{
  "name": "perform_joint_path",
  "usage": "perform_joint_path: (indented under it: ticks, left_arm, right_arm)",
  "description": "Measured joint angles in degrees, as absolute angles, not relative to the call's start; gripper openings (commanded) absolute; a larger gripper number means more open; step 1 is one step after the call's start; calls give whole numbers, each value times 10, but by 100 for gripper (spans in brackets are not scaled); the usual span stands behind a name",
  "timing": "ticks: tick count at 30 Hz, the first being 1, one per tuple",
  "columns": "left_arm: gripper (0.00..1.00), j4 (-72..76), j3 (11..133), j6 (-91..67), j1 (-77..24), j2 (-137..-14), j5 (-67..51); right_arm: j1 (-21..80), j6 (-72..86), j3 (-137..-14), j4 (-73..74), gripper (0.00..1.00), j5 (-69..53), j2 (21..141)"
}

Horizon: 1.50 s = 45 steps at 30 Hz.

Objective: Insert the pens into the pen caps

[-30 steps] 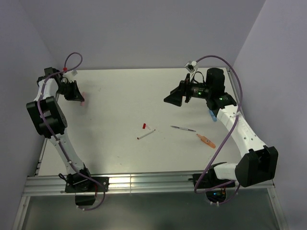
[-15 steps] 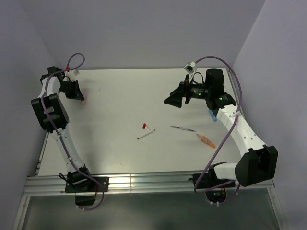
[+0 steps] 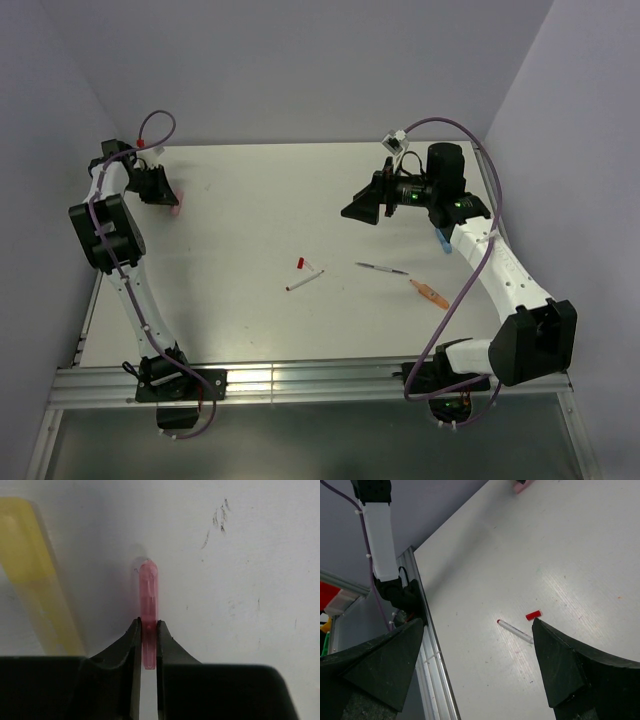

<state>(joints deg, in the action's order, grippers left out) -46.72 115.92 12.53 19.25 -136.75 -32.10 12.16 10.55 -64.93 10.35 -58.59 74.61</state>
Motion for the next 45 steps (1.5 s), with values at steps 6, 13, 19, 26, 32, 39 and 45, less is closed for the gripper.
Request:
perform_joint_path:
  ticks: [6, 13, 19, 26, 32, 39, 45]
  left_arm:
    - [29, -449, 1161, 113, 192, -1375, -318]
    - [40, -434, 1161, 100, 192, -1379, -305]
    - [46, -427, 1161, 96, 192, -1376, -304]
    - [60, -430, 1161, 96, 187, -1330, -278]
    - [62, -445, 1168, 129, 180, -1216, -254]
    - [70, -434, 1058, 209, 158, -974, -246]
    - [72, -436, 940, 250, 125, -839, -248]
  right_arm:
    - [122, 106, -649, 104, 96, -594, 748]
    - [122, 106, -649, 104, 96, -598, 748]
    - [122, 106, -649, 104, 96, -598, 748]
    - [122, 67, -666, 160, 98, -574, 742]
    - [119, -76, -736, 312, 98, -474, 707]
    - [110, -245, -685, 455, 91, -276, 622]
    - [85, -338, -571, 538, 88, -125, 629]
